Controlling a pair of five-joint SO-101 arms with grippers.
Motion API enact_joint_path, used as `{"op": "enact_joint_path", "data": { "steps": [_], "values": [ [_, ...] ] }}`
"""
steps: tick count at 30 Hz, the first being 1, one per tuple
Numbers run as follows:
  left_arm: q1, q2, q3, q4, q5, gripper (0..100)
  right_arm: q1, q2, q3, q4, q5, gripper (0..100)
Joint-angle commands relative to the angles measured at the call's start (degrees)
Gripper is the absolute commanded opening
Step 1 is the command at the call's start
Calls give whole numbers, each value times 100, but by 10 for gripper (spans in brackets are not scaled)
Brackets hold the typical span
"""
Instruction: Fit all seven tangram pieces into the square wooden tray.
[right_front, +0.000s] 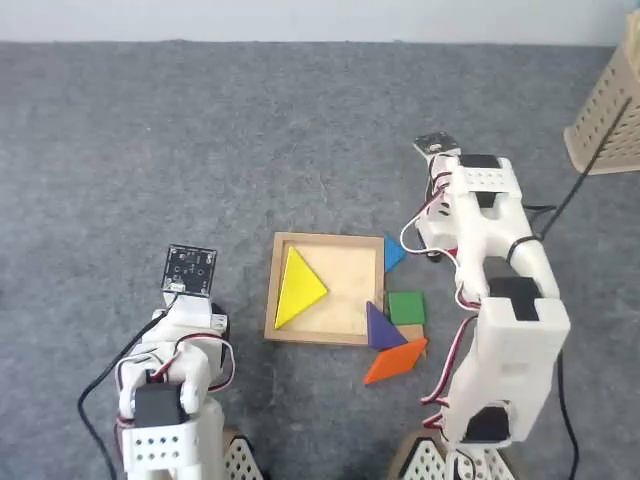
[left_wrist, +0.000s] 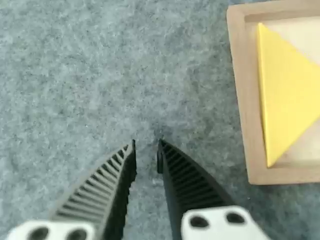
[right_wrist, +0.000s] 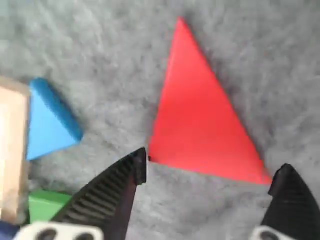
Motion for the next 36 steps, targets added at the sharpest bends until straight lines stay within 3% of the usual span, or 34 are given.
{"op": "enact_joint_path", "data": {
  "steps": [1,8,13,19,29,36],
  "values": [
    [9,-123,-48,0,44,71,-84,-611,-308,92,642,384],
    [9,-123,-48,0,44,71,-57,110,-334,-136,1257,384],
    [9,-123,-48,0,44,71,-75,374,-343,-224,1266,381],
    [9,-123,-48,0,44,71,-57,418,-343,-312,1231,244],
    [9,-123,-48,0,44,71,127,277,-343,-84,897,238],
    [9,-123,-48,0,44,71,-40,-673,167,57,888,238]
  ]
}}
